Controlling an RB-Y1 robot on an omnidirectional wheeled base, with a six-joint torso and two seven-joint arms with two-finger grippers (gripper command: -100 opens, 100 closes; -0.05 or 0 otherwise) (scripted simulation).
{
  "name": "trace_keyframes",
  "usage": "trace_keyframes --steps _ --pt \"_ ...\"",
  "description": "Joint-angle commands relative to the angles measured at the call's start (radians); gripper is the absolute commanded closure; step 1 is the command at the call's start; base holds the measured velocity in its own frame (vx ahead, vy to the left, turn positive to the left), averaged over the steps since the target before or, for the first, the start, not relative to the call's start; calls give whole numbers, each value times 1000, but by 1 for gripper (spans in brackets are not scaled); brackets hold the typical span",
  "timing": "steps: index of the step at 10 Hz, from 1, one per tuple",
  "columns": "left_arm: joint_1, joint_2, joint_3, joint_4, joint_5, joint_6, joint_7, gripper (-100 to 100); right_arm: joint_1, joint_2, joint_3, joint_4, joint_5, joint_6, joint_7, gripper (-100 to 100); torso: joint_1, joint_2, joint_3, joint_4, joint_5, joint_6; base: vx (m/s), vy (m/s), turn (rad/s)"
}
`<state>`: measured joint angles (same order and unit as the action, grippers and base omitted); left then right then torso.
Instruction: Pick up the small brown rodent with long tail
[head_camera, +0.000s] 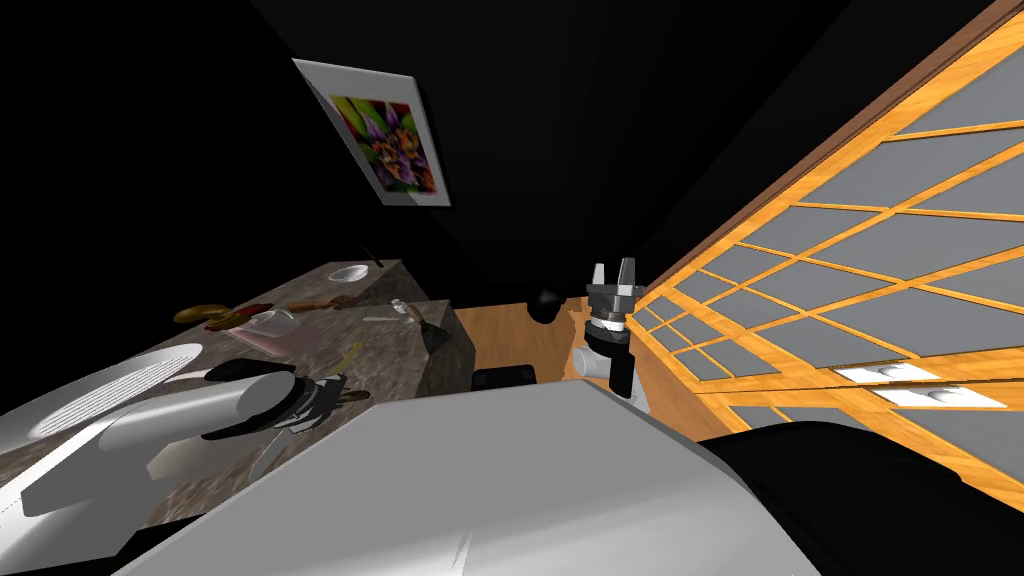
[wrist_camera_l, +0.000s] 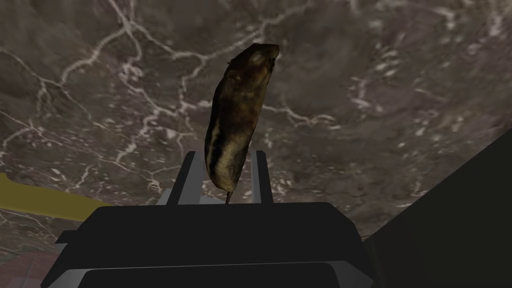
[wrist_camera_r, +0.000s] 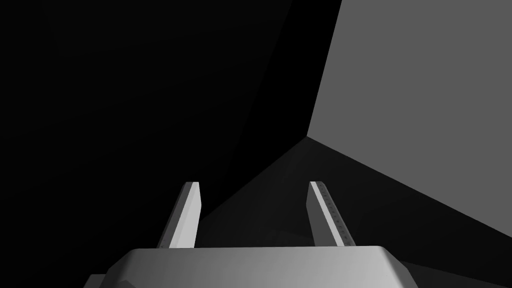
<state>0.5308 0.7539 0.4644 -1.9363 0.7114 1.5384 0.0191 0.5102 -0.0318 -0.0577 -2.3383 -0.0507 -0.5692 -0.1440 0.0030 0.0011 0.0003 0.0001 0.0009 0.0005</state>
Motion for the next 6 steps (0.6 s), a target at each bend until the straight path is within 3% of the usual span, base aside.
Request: trace_keyframes --steps 1,2,3,5,6 --pt "0 0 0 0 0 0 0 100 0 0 0 0 0 0 0 0 0 0 0 0 0 0 0 0 0" --pt "0 0 0 0 0 0 0 0 0 0 0 0 0 0 0 0 0 0 0 0 0 0 0 0 0" --pt "5 11 17 -31 18 29 9 100 0 0 0 0 0 0 0 0 0 0 0 0 0 0 10 2 41" --pt "6 13 20 -34 21 31 8 100 0 0 0 0 0 0 0 0 0 -1 0 0 0 0 12 4 35" --pt "7 13 21 -36 22 34 10 0 0 0 0 0 0 0 0 0 0 -1 0 0 0 0 0 0 0"
